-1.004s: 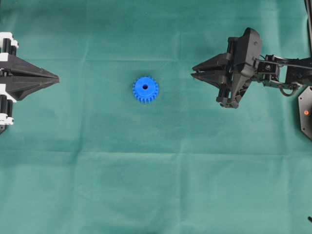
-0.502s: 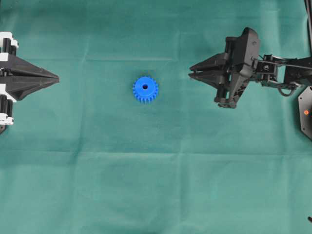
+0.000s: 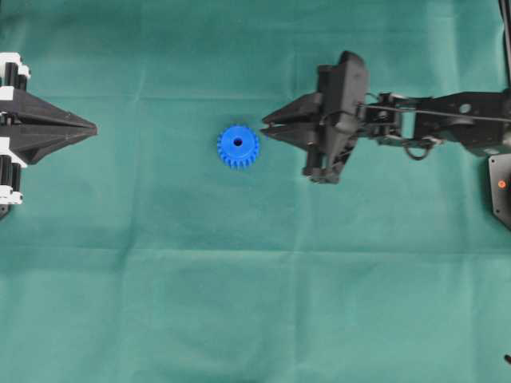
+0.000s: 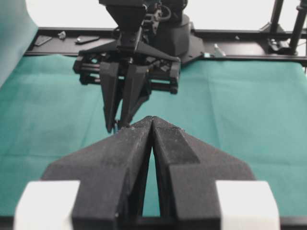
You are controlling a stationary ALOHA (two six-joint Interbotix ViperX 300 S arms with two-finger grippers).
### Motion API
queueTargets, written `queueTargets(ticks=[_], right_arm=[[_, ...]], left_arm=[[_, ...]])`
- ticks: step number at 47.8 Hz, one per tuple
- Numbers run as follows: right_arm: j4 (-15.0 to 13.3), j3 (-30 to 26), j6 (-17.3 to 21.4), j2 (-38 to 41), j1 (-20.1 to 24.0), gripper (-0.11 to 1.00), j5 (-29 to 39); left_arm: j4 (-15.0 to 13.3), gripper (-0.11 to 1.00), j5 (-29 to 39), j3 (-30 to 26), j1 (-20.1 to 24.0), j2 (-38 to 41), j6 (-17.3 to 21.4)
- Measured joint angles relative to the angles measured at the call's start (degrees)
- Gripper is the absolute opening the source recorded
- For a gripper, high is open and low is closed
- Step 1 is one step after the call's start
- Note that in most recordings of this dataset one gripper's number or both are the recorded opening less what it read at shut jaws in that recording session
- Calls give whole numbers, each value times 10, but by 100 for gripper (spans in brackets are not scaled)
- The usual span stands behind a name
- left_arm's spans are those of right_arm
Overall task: Insert the shaft placed at a random location into the center hole of the small gear at another random location.
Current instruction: 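Carry the held shaft left over the blue gear's center hole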
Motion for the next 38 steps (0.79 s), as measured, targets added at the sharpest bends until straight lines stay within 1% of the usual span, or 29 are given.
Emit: queueTargets(ticks=[11,19,38], right_arm=[[-3,-48,-1,34,6,13,9],[-4,-72,-1,54,7,13,13],[-3,-84,-1,64,7,13,19]], left_arm=[[0,3,0,1,0,0,0],[0,3,0,3,0,0,0],[1,3,1,3,0,0,0]])
